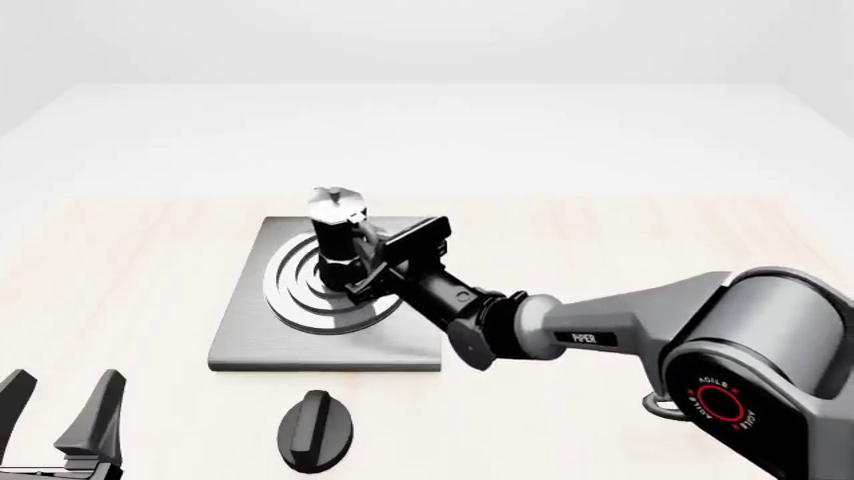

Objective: Put the moka pot on the stove.

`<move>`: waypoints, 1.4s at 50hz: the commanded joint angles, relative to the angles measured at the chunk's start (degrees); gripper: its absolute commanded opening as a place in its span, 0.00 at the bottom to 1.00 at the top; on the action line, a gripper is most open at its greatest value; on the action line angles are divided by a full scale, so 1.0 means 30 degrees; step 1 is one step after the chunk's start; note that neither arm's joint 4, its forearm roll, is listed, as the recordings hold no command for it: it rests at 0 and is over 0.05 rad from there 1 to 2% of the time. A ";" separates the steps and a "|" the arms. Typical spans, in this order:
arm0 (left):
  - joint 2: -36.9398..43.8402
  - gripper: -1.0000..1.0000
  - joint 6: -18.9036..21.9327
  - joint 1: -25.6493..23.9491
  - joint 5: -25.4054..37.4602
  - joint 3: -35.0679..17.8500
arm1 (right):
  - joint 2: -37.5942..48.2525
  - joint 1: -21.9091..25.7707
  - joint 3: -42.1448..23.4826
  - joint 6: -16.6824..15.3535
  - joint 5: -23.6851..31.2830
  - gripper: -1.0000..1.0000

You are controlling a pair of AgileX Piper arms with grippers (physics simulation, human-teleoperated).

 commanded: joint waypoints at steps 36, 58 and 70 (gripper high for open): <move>0.0000 1.00 0.0000 0.0000 0.0000 0.0000 | -0.1054 -0.0079 0.0600 -0.0074 0.0523 1.00; 0.0000 1.00 0.0000 0.0000 0.0000 0.0000 | -0.2534 -0.0003 0.2108 -0.0369 0.0560 1.00; 0.0000 1.00 0.0000 0.0000 0.0000 0.0000 | -0.3348 -0.0024 0.2879 -0.0513 0.0523 1.00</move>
